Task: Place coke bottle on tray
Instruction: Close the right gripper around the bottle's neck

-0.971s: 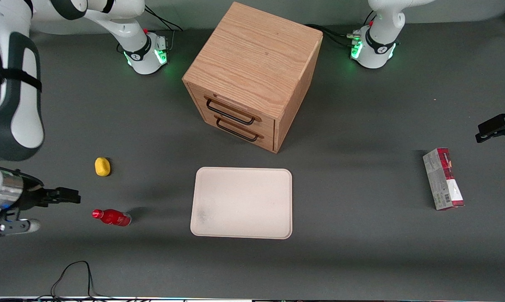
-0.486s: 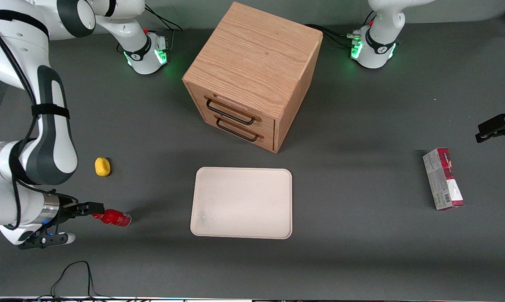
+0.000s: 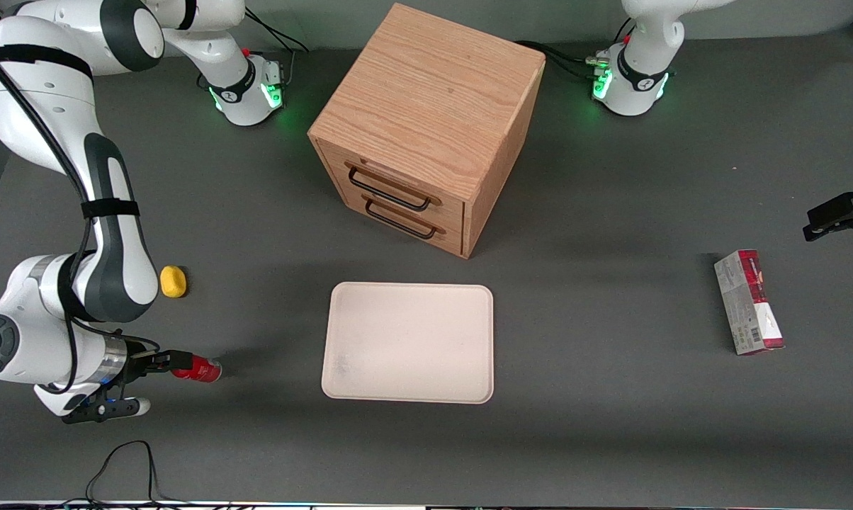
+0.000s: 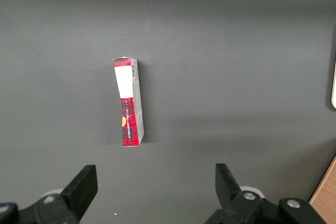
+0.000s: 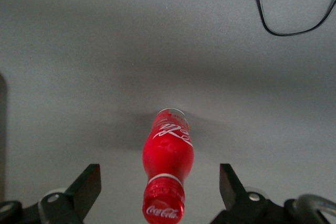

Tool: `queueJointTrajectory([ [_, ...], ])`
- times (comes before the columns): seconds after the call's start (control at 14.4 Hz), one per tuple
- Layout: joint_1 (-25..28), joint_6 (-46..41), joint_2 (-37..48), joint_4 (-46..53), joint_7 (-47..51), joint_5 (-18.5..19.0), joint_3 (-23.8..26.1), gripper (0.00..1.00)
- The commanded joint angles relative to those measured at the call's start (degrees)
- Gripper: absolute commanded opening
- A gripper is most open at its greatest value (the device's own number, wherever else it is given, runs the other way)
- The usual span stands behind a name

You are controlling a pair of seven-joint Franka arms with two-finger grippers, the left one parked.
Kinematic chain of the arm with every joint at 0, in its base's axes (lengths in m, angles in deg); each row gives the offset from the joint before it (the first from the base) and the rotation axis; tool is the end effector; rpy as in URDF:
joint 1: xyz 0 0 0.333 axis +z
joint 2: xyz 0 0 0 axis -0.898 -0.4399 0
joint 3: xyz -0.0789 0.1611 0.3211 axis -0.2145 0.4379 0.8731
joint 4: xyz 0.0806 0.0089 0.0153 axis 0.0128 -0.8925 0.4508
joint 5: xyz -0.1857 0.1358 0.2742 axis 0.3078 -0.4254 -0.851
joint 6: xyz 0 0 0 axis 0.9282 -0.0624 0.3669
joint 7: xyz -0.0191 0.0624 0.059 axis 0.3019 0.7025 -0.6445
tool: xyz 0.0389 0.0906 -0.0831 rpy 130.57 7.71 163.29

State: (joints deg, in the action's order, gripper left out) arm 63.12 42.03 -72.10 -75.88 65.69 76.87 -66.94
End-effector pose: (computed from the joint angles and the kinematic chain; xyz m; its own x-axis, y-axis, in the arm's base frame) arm 0.7485 -0.0046 0.3536 0.9950 0.0972 -0.0217 0.0971 -0.9953 -0.0046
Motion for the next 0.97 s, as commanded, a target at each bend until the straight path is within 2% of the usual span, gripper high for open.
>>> queueJointTrajectory([
  [0.0,0.08,0.85,0.38,-1.81,0.55,0.36,-0.04,1.00],
  [0.21,0.08,0.68,0.56,-1.90,0.55,0.36,-0.13,0.98],
  [0.28,0.08,0.59,0.56,-1.90,0.55,0.45,-0.13,0.81],
  [0.35,0.08,0.42,0.73,-1.90,0.47,0.45,-0.13,0.56],
  [0.42,0.08,0.24,0.73,-1.90,0.20,0.45,-0.13,0.26],
  [0.49,0.08,0.24,0.73,-1.82,0.03,0.45,-0.13,0.05],
  [0.55,0.16,0.15,0.73,-1.82,0.11,0.54,-0.13,0.00],
  [0.9,0.08,-0.02,2.31,-0.41,0.03,0.80,-0.30,0.00],
])
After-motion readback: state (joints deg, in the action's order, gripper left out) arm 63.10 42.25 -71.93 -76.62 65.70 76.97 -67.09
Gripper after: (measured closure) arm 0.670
